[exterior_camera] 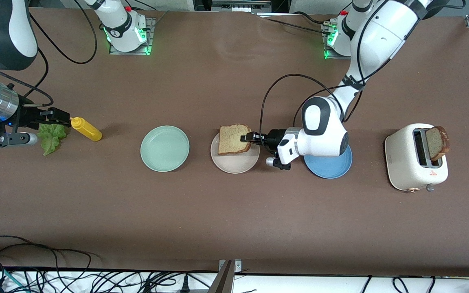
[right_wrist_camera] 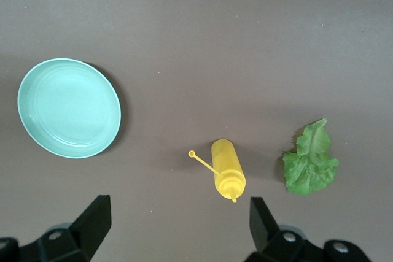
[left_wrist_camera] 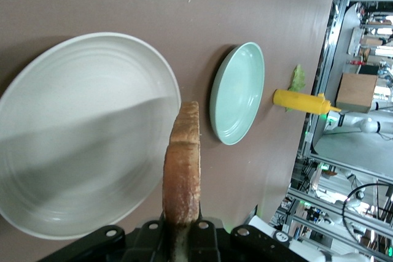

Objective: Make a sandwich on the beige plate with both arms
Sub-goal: 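Lower the bread onto the beige plate and open the left gripper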

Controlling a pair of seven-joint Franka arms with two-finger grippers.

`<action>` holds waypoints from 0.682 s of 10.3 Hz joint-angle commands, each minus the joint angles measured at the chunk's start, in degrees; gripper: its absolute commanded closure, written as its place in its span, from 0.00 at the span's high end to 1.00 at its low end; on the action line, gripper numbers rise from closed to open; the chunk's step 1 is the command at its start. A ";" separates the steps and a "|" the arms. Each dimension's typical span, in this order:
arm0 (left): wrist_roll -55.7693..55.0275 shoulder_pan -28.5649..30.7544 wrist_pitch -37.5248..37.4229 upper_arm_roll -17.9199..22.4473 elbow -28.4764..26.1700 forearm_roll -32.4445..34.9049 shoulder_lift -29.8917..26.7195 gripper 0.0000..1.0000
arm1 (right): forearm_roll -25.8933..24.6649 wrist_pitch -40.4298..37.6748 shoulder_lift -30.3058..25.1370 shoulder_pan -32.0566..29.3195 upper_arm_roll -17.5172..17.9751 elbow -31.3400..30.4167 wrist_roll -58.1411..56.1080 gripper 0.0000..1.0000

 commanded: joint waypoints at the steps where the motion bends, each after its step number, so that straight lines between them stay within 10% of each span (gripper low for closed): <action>1: 7.70 -0.14 0.28 0.36 0.92 -3.09 2.76 0.00 | 0.42 0.15 -0.40 -0.28 0.12 -0.06 -0.13 1.00; 3: 11.67 -0.22 2.19 0.36 0.92 -6.50 4.96 0.18 | 0.42 0.15 -0.40 -0.28 0.12 -0.06 -0.13 1.00; 4: 12.47 0.30 2.30 0.36 0.31 -6.87 4.97 0.91 | 0.42 0.15 -0.40 -0.28 0.12 -0.06 -0.13 1.00; 7: 13.62 1.71 2.30 1.41 0.21 -5.91 4.01 1.00 | 0.42 0.15 -0.40 -0.28 0.12 -0.06 -0.13 1.00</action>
